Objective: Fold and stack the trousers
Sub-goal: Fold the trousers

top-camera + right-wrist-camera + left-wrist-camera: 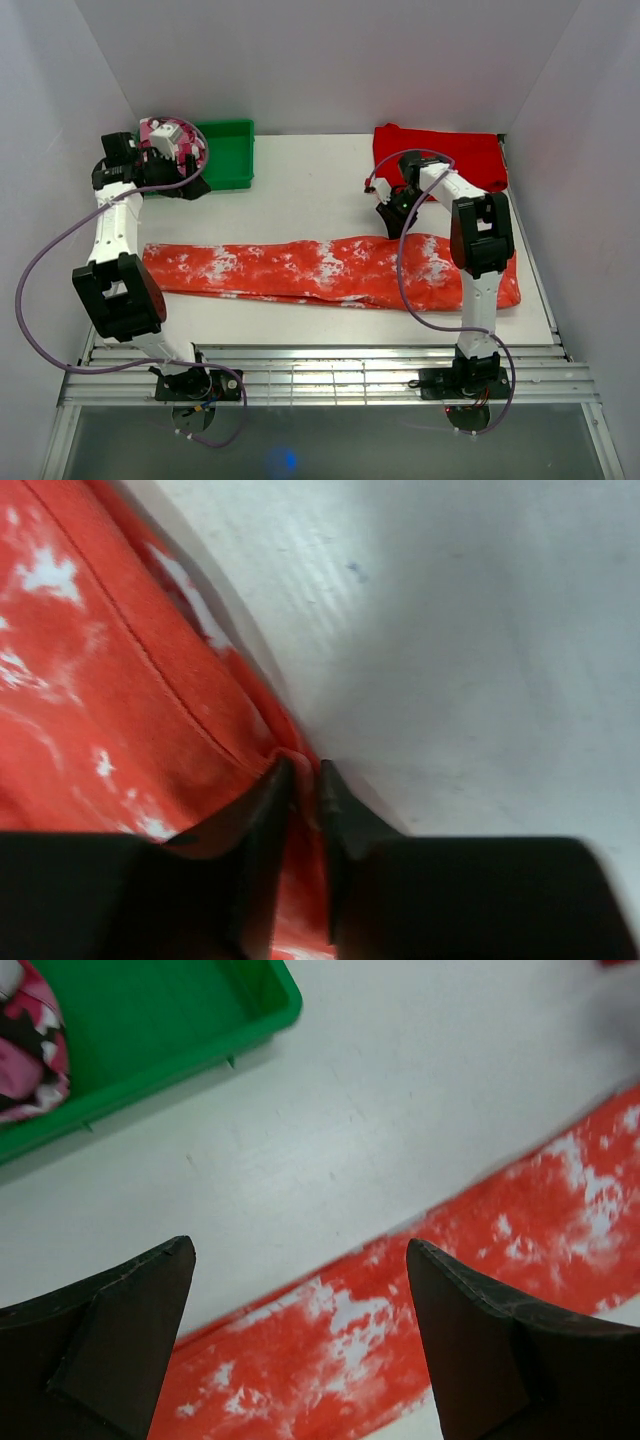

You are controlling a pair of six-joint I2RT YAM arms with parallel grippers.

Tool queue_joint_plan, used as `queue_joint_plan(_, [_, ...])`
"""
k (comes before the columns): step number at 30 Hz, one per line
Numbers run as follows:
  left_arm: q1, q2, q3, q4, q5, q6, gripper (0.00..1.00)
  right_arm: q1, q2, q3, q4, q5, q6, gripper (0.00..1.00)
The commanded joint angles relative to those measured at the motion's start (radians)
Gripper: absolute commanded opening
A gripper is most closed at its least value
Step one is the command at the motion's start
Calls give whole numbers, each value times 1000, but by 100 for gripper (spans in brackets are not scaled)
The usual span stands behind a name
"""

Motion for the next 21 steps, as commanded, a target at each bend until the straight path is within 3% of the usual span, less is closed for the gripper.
queue_joint_plan(1, [-1,-47,93,232,-47,-281,98,42,-93,-69,-59,-59,-37,19])
queue_joint_plan(2, [-3,-37,113,237,-47,-319,98,46,-108,-82,-54,-67,-38,14])
queue_joint_plan(3, [-1,-9,130,237,44,-341,98,50,-125,-103,-56,-82,-49,9])
queue_joint_plan(5, [-13,25,182,182,204,-286,97,59,-180,-132,-36,-91,-49,8])
queue_joint_plan(8, [-143,28,164,116,64,-195,91,62,-271,-192,33,-87,-27,8])
queue_joint_plan(11, [-239,-29,31,156,-24,-167,91,61,-343,-224,88,-79,11,8])
queue_joint_plan(16, [-331,-59,-113,202,-72,-224,89,62,-442,-289,127,-102,13,8])
queue_joint_plan(21, [-378,-24,-173,202,9,-319,84,64,-478,-338,113,-99,-40,8])
